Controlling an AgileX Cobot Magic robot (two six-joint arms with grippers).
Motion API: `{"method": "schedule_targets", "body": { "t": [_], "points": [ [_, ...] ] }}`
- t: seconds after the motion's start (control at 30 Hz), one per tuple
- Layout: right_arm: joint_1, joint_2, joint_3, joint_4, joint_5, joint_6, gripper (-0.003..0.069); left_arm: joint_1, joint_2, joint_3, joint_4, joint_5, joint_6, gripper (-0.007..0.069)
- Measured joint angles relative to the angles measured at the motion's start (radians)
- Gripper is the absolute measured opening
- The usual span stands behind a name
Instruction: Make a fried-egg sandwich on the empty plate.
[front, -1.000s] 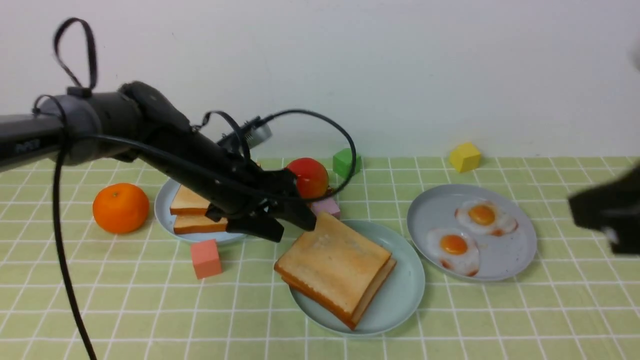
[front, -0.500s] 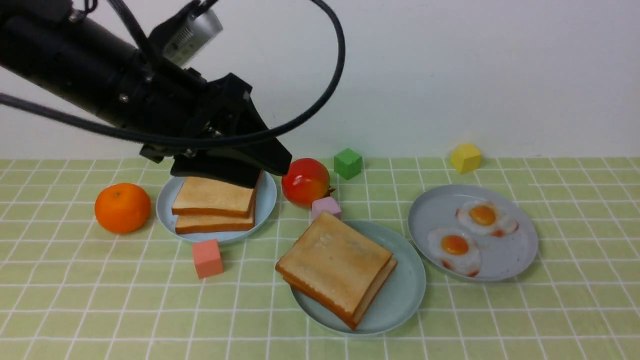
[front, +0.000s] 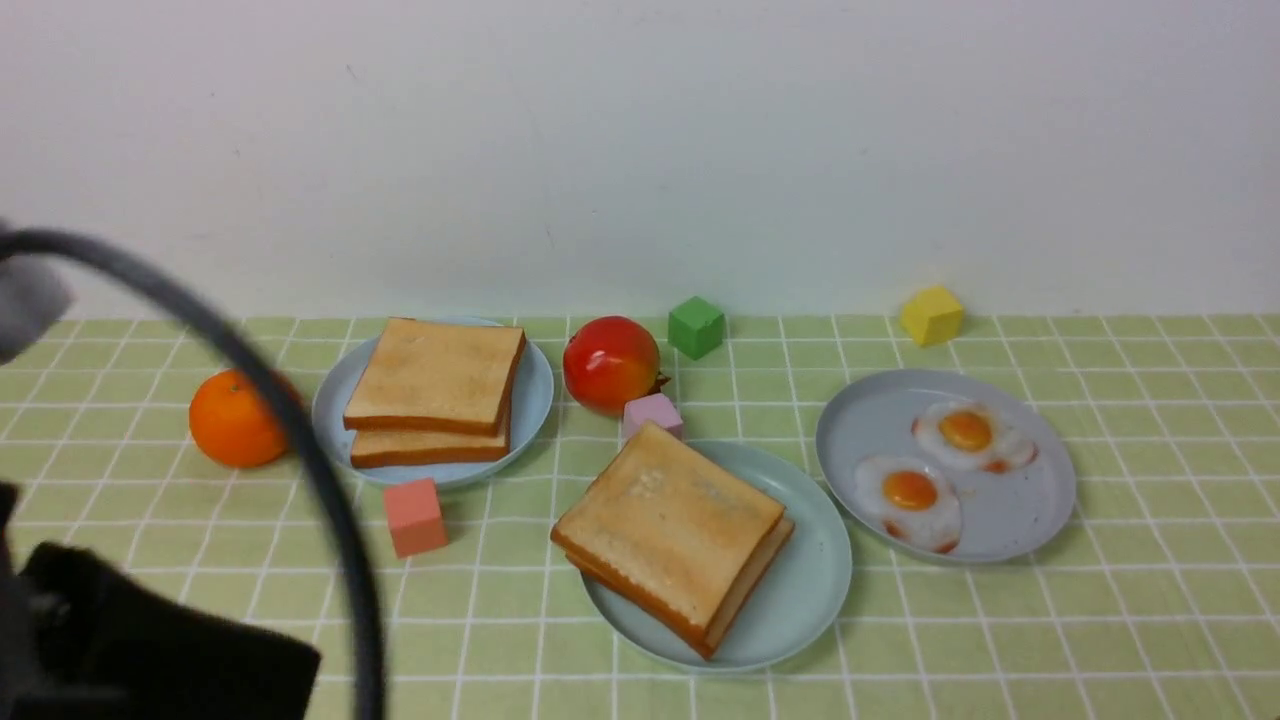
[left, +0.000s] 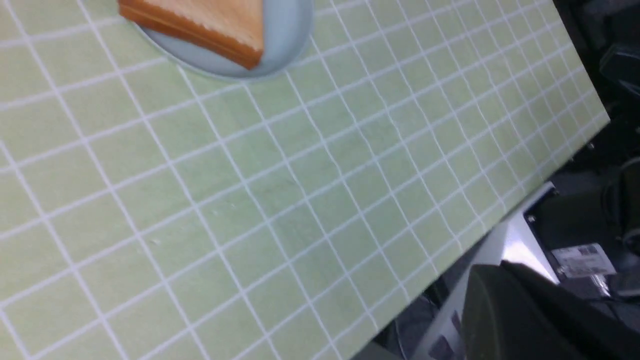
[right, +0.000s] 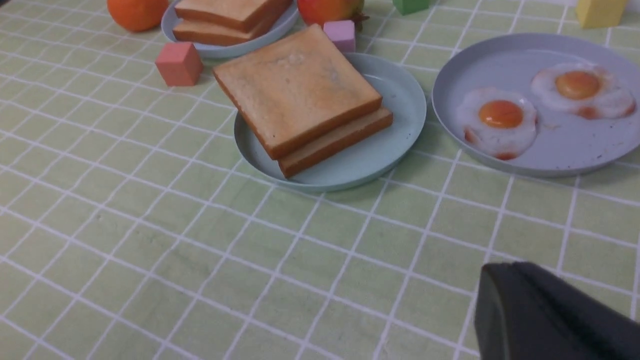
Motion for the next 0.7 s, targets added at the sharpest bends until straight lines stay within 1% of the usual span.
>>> {"method": "schedule_targets", "body": {
  "t": [0.17, 0.4, 0.53, 0.7],
  "points": [
    [0.000, 0.000, 0.001, 0.000, 0.005, 0.000, 0.0007, 0.000, -0.224, 0.033, 0.040, -0.013, 0.000, -0.0013],
    [0.000, 0.000, 0.001, 0.000, 0.008, 0.000, 0.0007, 0.000, -0.444, 0.033, 0.040, -0.005, 0.000, -0.0013],
    [0.000, 0.000, 0.001, 0.000, 0.009, 0.000, 0.0007, 0.000, -0.491, 0.033, 0.046, -0.002, 0.009, -0.0013],
    [0.000, 0.000, 0.001, 0.000, 0.009, 0.000, 0.0013, 0.000, -0.523, 0.033, 0.120, -0.004, 0.050, -0.0013]
  ]
}}
